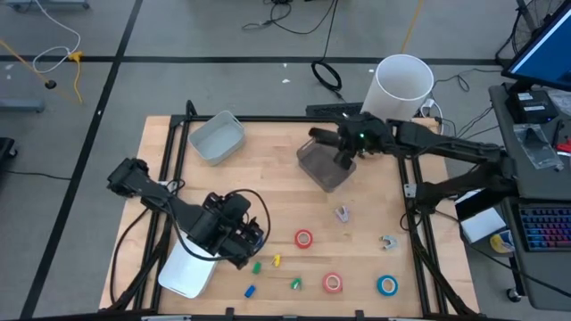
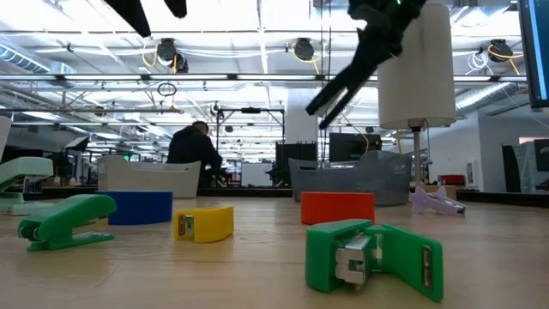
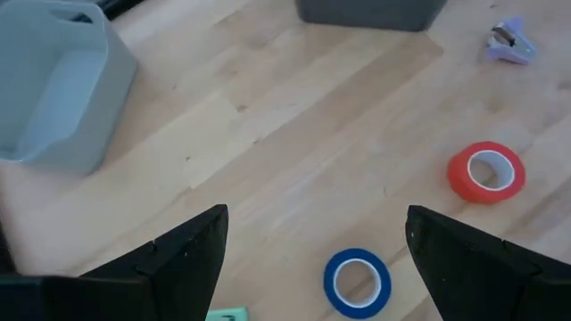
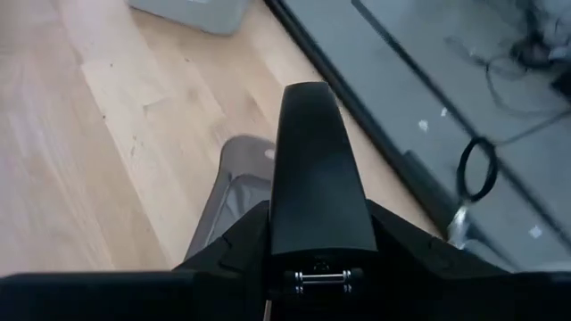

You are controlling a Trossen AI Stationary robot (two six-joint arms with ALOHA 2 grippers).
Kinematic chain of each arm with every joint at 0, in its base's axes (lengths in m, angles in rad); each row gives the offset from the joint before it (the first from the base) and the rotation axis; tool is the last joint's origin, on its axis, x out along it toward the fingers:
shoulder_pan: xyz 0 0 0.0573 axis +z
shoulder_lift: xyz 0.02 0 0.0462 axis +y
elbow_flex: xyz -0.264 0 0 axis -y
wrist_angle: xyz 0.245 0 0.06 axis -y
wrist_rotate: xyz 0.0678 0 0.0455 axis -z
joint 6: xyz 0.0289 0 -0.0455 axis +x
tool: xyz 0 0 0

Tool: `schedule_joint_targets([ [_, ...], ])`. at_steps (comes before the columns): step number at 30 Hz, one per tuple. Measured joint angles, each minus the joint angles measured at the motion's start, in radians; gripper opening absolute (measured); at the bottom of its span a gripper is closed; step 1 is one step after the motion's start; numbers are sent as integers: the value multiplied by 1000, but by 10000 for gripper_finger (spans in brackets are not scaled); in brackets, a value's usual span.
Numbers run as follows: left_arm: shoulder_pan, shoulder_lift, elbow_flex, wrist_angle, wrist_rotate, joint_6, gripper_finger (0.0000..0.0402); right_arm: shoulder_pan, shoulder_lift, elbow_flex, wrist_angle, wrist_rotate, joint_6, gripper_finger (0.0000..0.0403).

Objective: Pick and place Stapler, Stapler remover, tape
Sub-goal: Put the large black stapler into the black bin

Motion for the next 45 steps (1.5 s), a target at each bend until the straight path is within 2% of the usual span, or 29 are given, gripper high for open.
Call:
schedule_joint_targets([
  [5, -1, 0, -57, 96, 5, 0, 340, 1, -78, -213, 166, 2, 120, 136],
  [9, 4, -2, -77, 132, 10, 1, 340, -2, -121, -376, 345, 54, 181, 136],
  [12, 9, -3, -78, 132, 12, 5, 340, -2, -134, -462, 442, 56, 225, 136],
  [16, 20, -3, -78, 133, 13, 6, 340, -2, -132, -532, 479, 52, 263, 136],
  [21, 40, -3, -78, 158, 15, 43, 340, -2, -133, -563, 493, 102, 265, 136],
  [30, 77, -3, -78, 235, 30, 161, 340, -4, -116, -601, 596, 95, 281, 136],
  [45, 81, -3, -78, 248, 30, 162, 340, -3, 8, -605, 664, 75, 331, 136],
])
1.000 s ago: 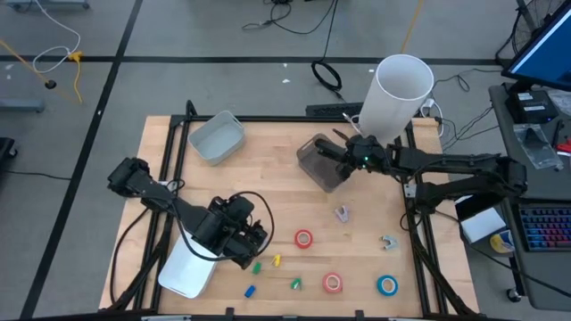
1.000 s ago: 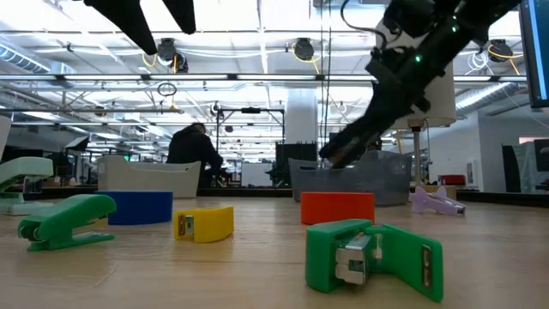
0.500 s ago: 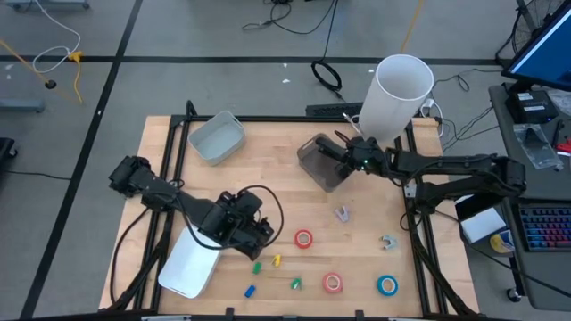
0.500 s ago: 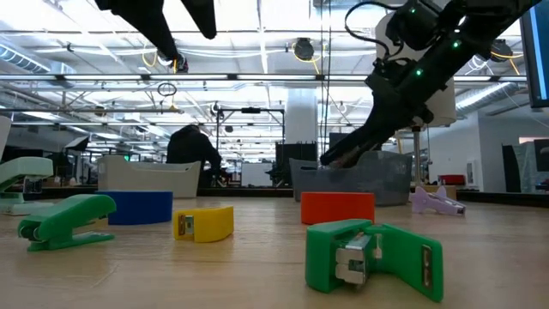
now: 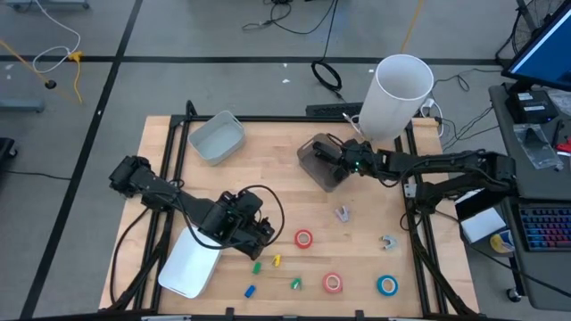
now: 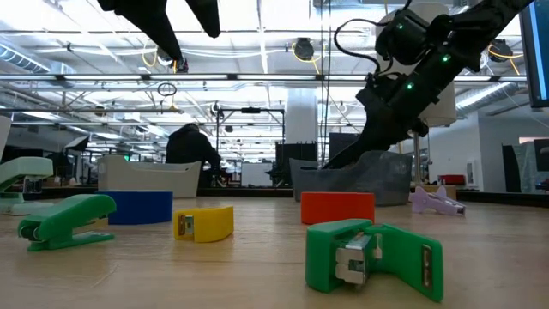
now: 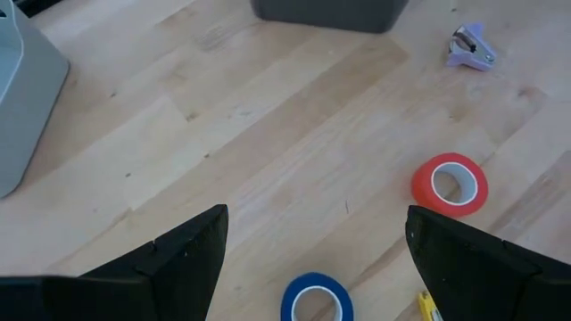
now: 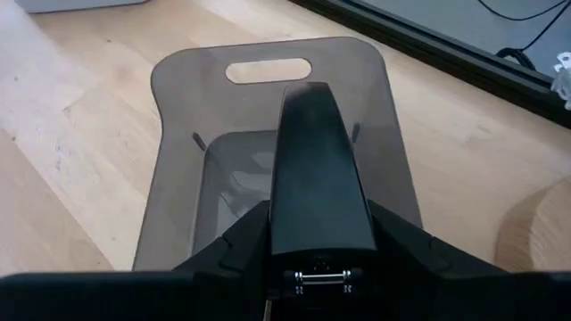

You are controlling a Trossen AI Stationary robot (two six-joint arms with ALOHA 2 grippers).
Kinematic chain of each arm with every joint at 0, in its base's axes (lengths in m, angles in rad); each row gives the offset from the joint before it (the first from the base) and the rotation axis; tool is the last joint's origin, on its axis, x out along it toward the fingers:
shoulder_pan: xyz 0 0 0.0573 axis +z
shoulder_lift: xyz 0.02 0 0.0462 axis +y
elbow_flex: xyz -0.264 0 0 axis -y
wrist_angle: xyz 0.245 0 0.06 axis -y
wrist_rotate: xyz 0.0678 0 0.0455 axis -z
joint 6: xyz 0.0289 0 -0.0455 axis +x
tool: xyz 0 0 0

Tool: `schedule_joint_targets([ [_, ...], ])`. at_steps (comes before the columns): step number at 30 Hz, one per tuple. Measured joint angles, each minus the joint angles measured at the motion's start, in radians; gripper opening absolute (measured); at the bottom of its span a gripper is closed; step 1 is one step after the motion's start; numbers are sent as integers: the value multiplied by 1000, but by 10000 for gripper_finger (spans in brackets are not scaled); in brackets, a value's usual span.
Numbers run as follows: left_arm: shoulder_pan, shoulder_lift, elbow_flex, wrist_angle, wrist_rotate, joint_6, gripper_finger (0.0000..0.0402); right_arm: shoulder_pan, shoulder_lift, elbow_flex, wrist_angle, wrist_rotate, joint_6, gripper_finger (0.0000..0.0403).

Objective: Pick and place Stapler, Stapler remover, tape
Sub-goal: Put the large black stapler into the black bin, then put the large green stapler into the black bin

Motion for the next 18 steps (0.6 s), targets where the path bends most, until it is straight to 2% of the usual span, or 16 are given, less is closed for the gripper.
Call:
schedule_joint_targets([
  [2, 0, 0, 0, 1, 0, -1, 340, 0, 10, 0, 0, 3, 0, 138],
  [9, 0, 0, 0, 1, 0, -2, 340, 0, 17, 0, -9, 1, 0, 185],
  [18, 0, 0, 0, 2, 1, 2, 340, 0, 9, 0, -4, -2, -8, 183],
])
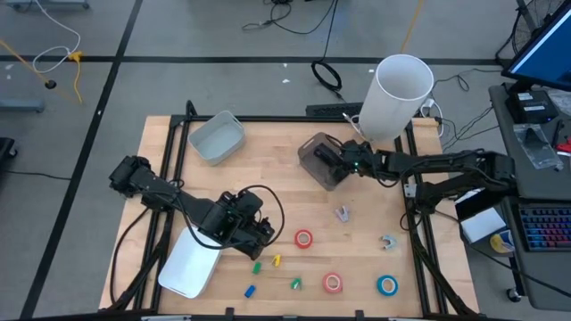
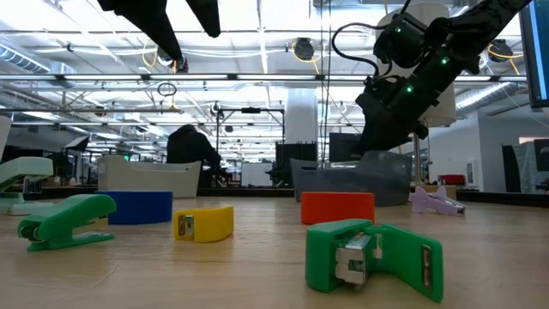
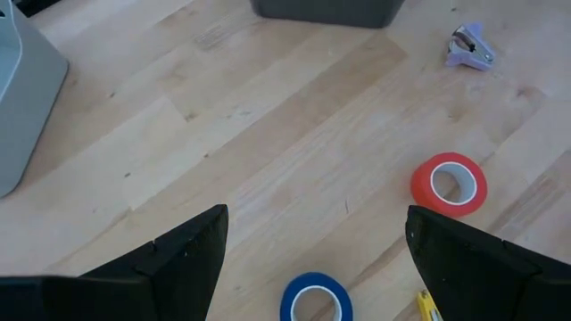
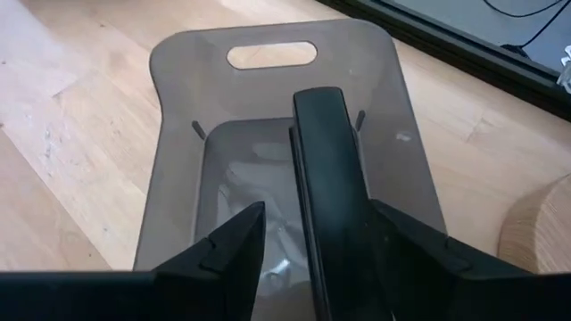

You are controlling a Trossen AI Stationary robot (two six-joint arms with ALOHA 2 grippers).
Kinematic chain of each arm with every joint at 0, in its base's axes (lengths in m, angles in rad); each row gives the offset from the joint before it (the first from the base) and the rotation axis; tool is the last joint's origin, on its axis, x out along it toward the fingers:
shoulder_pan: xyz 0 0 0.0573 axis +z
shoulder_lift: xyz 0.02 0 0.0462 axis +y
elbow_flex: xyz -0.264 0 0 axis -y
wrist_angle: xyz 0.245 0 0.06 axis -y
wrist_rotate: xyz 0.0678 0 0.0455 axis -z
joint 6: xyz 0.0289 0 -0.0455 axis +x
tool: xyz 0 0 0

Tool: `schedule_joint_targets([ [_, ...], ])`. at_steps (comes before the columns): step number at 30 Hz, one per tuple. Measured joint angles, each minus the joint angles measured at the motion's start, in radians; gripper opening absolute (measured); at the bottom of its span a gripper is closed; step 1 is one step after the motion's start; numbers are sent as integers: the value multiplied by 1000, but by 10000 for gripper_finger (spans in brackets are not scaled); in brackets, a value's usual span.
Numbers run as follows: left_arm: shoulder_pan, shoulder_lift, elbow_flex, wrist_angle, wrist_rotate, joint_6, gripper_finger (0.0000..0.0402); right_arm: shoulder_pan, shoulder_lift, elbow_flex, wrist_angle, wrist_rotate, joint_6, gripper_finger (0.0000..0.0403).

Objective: Pick and place Stapler, Stapler remover, tape
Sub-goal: Put the large green stapler into the black bin

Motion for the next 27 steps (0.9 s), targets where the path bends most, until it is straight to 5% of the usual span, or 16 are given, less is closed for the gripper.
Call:
schedule_joint_targets([
  [10, -12, 0, 0, 4, 42, 32, 340, 7, -152, 0, 16, -106, -26, 148],
  [21, -32, 0, 0, 9, 127, 19, 340, 67, -405, -15, -15, -210, -28, 12],
  [27, -29, 0, 1, 8, 181, 129, 340, 118, -527, -83, -1, -211, 12, 14],
])
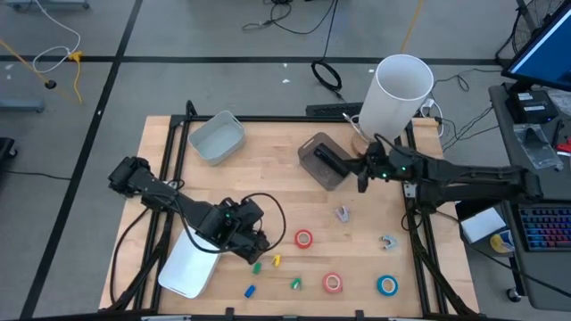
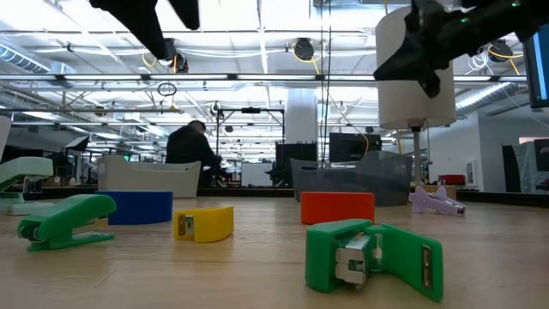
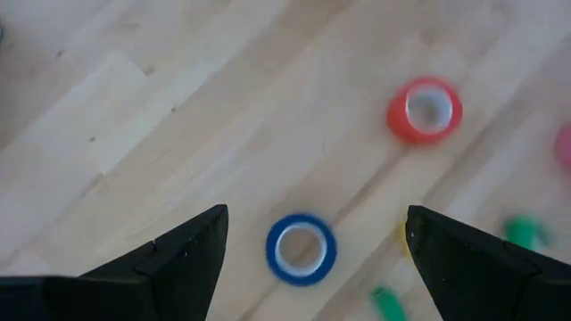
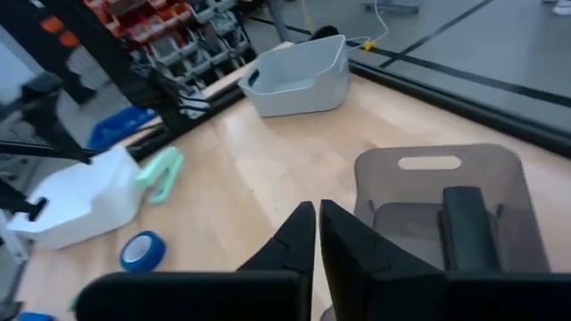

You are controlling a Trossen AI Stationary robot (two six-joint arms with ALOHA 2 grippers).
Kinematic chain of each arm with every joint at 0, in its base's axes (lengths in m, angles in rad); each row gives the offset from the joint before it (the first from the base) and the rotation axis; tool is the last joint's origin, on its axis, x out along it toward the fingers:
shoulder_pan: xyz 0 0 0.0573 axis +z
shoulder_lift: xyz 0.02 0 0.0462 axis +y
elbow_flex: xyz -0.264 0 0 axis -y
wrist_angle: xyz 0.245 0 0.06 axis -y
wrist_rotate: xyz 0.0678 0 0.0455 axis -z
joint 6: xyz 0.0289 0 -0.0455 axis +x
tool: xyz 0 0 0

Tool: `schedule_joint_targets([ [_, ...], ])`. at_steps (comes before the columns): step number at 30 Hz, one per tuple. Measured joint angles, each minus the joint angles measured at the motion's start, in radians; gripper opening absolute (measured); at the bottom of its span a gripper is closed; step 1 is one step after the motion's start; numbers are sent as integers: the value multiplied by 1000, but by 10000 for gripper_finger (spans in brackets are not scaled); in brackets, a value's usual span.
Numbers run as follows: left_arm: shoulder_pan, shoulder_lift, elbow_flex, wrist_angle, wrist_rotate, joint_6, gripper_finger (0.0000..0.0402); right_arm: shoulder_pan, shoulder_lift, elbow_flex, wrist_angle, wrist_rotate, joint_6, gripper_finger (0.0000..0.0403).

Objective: Pick and place Stapler, Stapler remover, tape
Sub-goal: Put the large green stapler into the black bin

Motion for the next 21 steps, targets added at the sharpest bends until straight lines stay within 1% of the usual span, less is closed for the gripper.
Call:
schedule_joint_targets([
  [3, 11, 0, 0, -61, 90, 122, 340, 18, -48, -35, 0, 0, 18, 5],
  [5, 26, 0, 0, -180, 132, 136, 340, 25, -73, -52, 0, 0, 18, 2],
  [7, 43, 0, 0, -339, 143, 136, 340, 28, -93, -62, 0, 1, 32, 3],
  [8, 52, 0, -2, -373, 139, 132, 340, 28, -100, -65, 0, 1, 41, 4],
  [9, 64, -6, -19, -374, 137, 163, 340, 28, -104, -66, 0, 1, 43, 4],
  [12, 89, -69, -103, -304, 142, 246, 340, 28, -109, -67, 1, 1, 40, 1],
  [14, 115, -89, -177, -353, 187, 295, 340, 27, -109, -67, 2, 3, 41, 2],
  [16, 119, -115, -281, -379, 233, 314, 340, 28, -108, -67, 1, 1, 40, 3],
  [18, 126, -152, -366, -331, 285, 335, 340, 28, -105, -67, 2, 2, 41, 3],
  [21, 126, -205, -491, -314, 321, 363, 340, 29, -105, -68, 7, 2, 41, 1],
])
